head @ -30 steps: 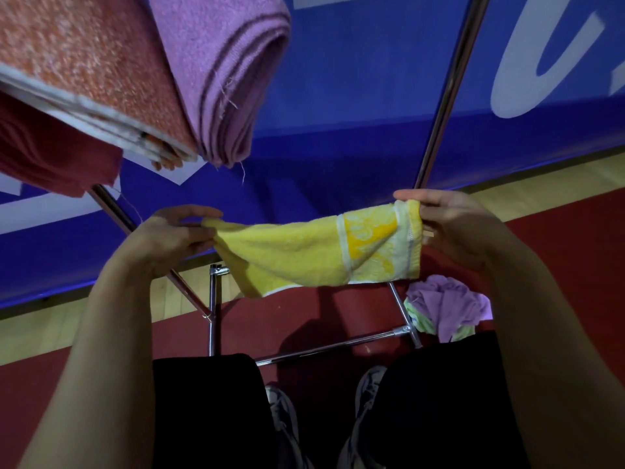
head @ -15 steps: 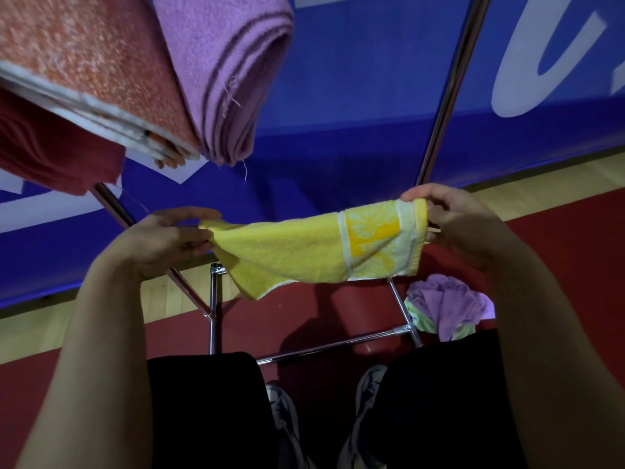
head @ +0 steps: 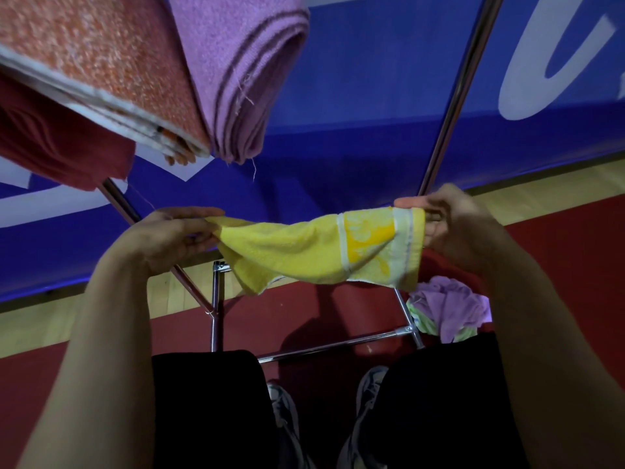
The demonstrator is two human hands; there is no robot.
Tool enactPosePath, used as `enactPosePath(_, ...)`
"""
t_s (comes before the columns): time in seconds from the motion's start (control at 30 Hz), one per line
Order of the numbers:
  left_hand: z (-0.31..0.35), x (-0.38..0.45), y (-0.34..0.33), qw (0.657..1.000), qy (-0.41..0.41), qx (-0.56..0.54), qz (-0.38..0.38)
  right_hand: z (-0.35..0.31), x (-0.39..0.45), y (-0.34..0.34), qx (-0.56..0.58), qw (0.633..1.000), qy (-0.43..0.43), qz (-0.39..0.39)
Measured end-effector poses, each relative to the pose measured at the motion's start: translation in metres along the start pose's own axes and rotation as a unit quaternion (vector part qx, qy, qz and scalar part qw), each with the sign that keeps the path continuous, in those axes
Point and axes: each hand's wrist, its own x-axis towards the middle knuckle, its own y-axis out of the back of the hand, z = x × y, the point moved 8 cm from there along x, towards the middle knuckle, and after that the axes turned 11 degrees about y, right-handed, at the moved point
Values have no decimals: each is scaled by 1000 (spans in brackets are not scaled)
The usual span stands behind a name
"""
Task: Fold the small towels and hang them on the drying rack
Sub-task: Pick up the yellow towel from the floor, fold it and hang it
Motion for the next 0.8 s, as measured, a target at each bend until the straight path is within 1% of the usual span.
enactPosePath(0.03, 1, -1, 0, 1000, -4, 2, 6, -3, -1, 1, -62, 998, 26, -9)
enactPosePath(0.07, 2, -2, -1, 1000, -7, 10, 10, -8, -2, 2, -161, 985, 65, -17)
enactPosePath(0.1, 2, -2, -1, 999, -16, 36, 11, -13, -3, 4, -258, 961, 99, -15)
enactPosePath(0.13, 3, -3, -2, 997, -26, 76, 13, -17, -2, 8, -327, 937, 122, -6)
enactPosePath(0.17, 4, -3, -4, 991, -36, 125, 19, -19, -1, 9, -364, 921, 139, -1)
enactPosePath(0.23, 5, -5, -10, 973, -51, 225, 29, -21, 0, 10, -398, 903, 165, 10)
enactPosePath(0.3, 6, -3, -13, 946, -71, 314, 41, -26, 0, 11, -411, 888, 201, 35)
enactPosePath(0.33, 5, -2, -14, 932, -76, 353, 44, -32, -3, 8, -415, 879, 230, 38)
enactPosePath(0.37, 2, -1, -12, 925, -69, 372, 38, -36, -5, 4, -403, 878, 255, 29)
enactPosePath(0.43, -4, 1, -9, 931, -46, 361, 24, -39, -10, -6, -344, 899, 269, -15)
enactPosePath(0.5, -2, 1, -8, 940, -47, 337, 31, -40, -12, -10, -297, 919, 254, -44)
enactPosePath(0.57, 2, -4, -8, 947, -54, 313, 52, -42, -13, -10, -268, 928, 255, -46)
enactPosePath(0.63, 1, -2, -6, 964, -46, 259, 47, -45, -12, -8, -227, 940, 252, -38)
enactPosePath(0.7, -2, -3, -11, 972, -40, 230, 17, -46, -12, -6, -181, 951, 247, -33)
enactPosePath(0.73, -3, -3, -17, 970, -40, 240, -8, -47, -12, -6, -174, 952, 249, -32)
enactPosePath(0.8, -9, -3, -32, 948, -34, 310, -61, -51, -15, -8, -185, 947, 261, -31)
